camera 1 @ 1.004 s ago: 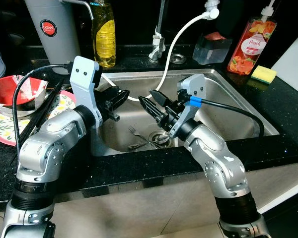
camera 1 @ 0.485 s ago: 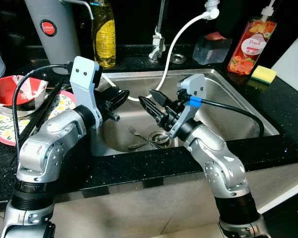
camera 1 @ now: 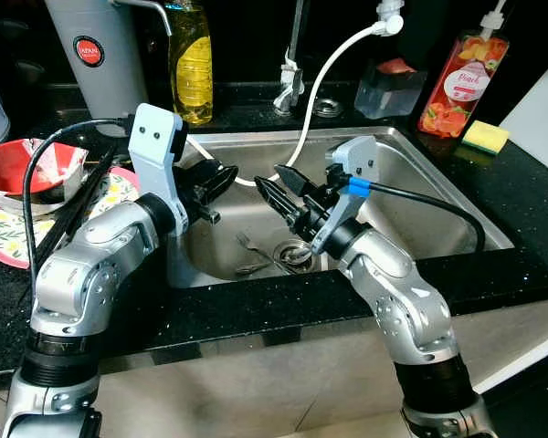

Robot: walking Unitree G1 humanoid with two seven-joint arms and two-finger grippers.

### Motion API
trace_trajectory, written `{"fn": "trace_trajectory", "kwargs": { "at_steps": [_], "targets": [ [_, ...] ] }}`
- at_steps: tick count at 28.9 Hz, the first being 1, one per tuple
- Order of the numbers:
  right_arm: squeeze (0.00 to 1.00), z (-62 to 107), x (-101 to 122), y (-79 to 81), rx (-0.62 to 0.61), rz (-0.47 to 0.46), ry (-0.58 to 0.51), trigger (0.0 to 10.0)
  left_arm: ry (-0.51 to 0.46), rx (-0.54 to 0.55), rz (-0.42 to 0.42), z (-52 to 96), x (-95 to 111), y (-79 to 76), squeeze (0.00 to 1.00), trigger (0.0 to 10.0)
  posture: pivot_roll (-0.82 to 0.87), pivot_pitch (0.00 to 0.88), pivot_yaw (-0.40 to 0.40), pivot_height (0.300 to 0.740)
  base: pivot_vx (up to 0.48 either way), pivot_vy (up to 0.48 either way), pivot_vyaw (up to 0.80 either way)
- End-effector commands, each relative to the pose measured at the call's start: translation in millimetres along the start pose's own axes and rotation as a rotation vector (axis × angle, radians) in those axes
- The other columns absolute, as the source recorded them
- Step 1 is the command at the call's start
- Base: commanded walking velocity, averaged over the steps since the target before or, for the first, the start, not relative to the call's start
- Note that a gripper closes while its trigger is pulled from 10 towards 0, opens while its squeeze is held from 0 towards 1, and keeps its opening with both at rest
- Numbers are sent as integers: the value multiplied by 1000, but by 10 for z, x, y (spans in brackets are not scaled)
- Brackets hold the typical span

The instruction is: Kitchen organization

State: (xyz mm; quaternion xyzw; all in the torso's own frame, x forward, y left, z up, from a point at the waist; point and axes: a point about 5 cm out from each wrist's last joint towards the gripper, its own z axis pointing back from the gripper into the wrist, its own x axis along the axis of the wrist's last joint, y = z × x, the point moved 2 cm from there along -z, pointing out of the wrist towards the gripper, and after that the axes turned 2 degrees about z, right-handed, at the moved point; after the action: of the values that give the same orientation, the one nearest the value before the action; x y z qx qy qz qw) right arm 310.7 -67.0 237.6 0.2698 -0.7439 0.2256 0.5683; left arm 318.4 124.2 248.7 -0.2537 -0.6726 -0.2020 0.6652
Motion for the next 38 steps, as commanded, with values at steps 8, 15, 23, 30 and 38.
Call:
{"fn": "trace_trajectory", "kwargs": {
  "at_steps": [8,15,23,30,38],
  "targets": [
    [0,31,-13,-33,-18,2,-4,10000,10,-4,-4,7,-29,-10,0,10000,42,0,-41,740,0,0,0],
    [0,30,-12,-36,-19,3,-3,10000,11,-3,-4,8,-28,-8,0,10000,43,0,-41,740,0,0,0],
    [0,28,-12,-35,-16,5,-4,10000,10,-4,-5,4,-27,-10,0,10000,44,0,-42,740,0,0,0],
    [0,25,-6,-34,-14,7,-5,10000,9,-4,-6,5,-22,-11,0,10000,44,0,-42,740,0,0,0],
    [0,23,-8,-34,-13,8,-5,10000,23,15,-10,-1,-42,10,0,10000,46,0,-43,740,0,0,0]
  ]
}}
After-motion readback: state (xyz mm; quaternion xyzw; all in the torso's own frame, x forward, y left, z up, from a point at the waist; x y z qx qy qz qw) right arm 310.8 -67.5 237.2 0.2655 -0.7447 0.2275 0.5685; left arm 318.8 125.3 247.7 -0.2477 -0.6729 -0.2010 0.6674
